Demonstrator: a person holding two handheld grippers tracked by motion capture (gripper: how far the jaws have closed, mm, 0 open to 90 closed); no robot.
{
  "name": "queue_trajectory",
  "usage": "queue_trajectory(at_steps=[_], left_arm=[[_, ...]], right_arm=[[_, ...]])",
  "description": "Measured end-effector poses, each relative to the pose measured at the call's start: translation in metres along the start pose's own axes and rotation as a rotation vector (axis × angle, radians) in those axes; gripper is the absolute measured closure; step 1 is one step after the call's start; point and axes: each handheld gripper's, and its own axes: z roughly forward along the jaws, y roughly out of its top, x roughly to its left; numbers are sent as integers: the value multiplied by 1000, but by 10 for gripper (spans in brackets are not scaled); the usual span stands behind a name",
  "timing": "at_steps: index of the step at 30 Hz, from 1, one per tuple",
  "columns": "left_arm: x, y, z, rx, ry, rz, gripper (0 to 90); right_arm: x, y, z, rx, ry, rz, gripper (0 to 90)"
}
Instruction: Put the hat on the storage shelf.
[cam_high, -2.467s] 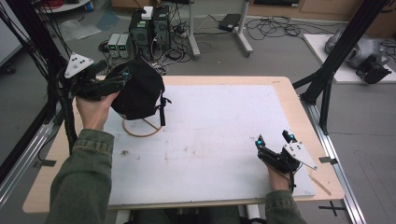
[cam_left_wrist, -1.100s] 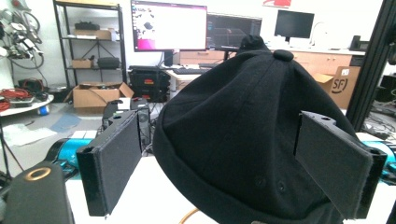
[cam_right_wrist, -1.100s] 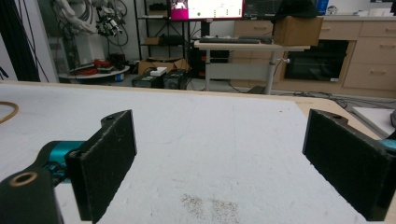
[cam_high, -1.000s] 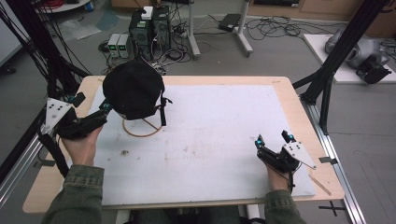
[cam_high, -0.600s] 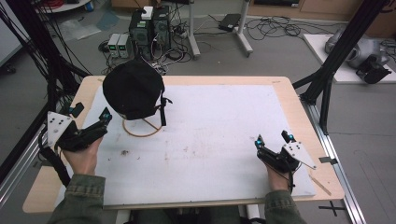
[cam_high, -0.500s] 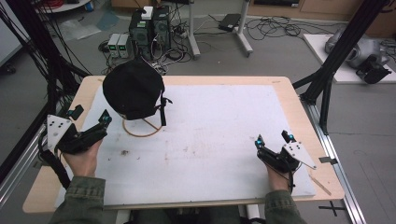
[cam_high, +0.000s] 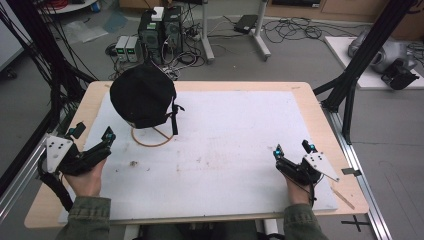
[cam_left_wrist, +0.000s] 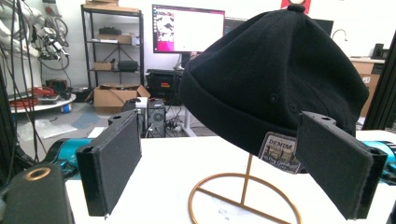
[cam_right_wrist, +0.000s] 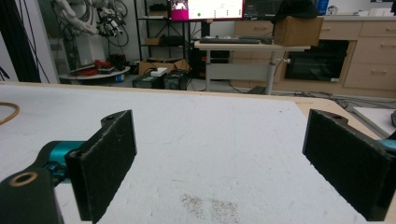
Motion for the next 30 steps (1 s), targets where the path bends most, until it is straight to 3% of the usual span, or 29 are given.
queue_trajectory(at_steps=[13,30], left_arm=[[-5,-26,-15,25,-9,19,153],[3,-64,-36,88,7,-18,155]], right_arm=[[-1,0,-1,-7,0,3,89],[-1,0,-2,-13,-2,2,89]])
